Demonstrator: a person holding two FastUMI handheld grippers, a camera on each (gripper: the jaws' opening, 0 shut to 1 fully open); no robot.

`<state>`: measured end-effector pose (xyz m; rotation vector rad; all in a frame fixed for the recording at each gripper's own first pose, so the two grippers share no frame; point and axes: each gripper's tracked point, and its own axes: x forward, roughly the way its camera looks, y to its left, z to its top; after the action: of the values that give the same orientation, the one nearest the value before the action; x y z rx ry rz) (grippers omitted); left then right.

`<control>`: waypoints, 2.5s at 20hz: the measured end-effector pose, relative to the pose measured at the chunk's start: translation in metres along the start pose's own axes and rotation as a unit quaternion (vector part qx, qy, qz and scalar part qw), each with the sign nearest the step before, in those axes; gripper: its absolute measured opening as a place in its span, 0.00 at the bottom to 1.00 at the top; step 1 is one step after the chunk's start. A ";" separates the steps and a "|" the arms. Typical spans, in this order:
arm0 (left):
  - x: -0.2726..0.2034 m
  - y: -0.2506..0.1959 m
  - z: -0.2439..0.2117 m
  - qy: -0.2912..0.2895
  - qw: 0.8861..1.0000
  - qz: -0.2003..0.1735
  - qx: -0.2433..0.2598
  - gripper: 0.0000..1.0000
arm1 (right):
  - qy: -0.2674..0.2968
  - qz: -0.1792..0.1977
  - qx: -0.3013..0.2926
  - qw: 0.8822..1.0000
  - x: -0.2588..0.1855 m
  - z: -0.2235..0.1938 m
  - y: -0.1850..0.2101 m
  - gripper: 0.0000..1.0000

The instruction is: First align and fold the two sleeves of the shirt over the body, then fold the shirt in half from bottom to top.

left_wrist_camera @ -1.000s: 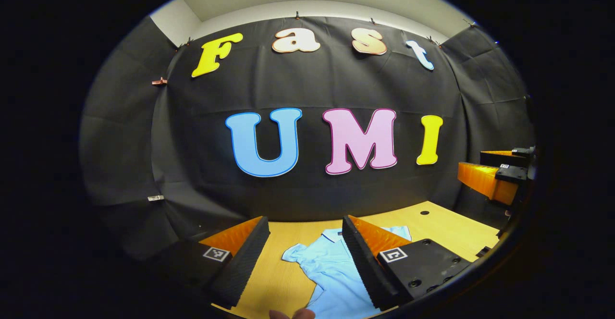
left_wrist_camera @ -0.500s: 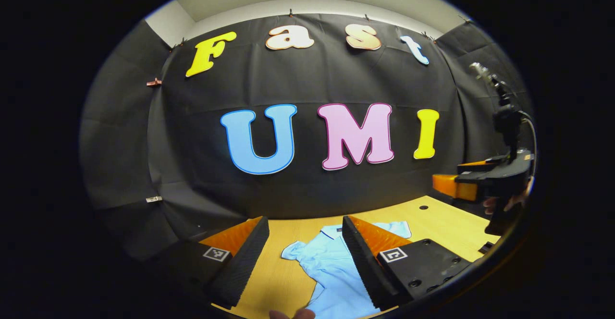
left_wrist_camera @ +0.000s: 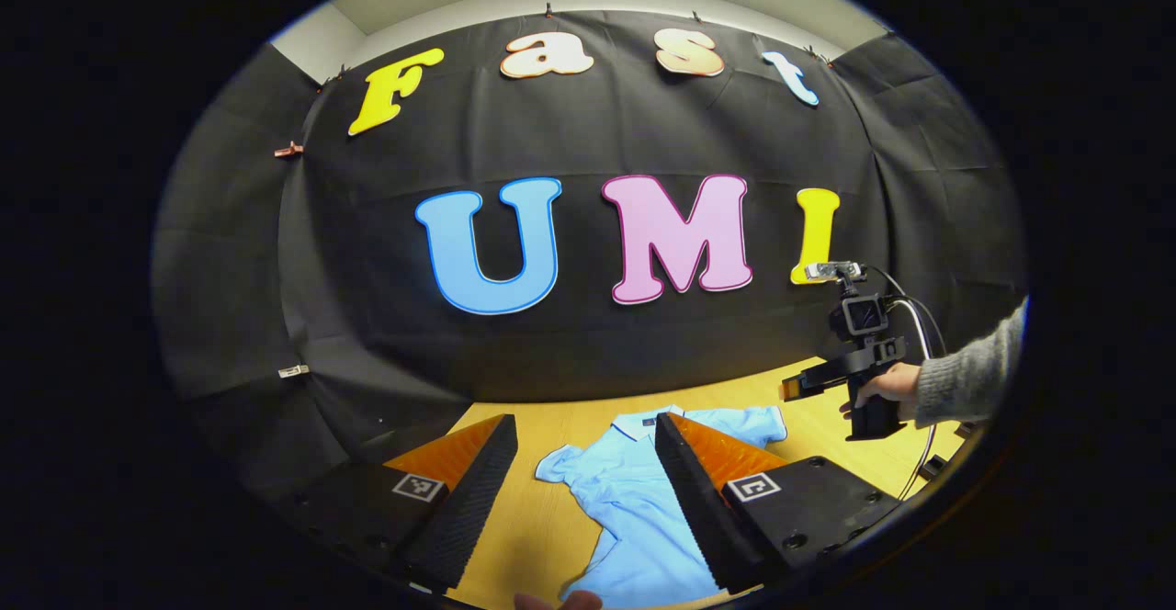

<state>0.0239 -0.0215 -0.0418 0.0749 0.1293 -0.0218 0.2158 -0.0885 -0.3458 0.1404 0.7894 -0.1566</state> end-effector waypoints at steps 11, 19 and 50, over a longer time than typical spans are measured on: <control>0.017 0.003 -0.027 0.052 0.998 0.030 -0.001 0.96 | 0.124 -0.045 0.007 0.991 0.122 -0.069 -0.015 0.98; 0.020 0.010 -0.037 0.067 0.997 0.042 0.000 0.96 | 0.134 -0.023 0.005 0.991 0.135 -0.080 -0.002 0.82; 0.001 0.038 -0.070 0.088 0.993 0.069 -0.024 0.96 | 0.044 0.197 -0.128 0.971 0.061 -0.042 0.205 0.05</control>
<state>0.0167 0.0214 -0.1084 0.0369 0.3008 0.1272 0.2683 0.1143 -0.4051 0.0578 0.8476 0.3297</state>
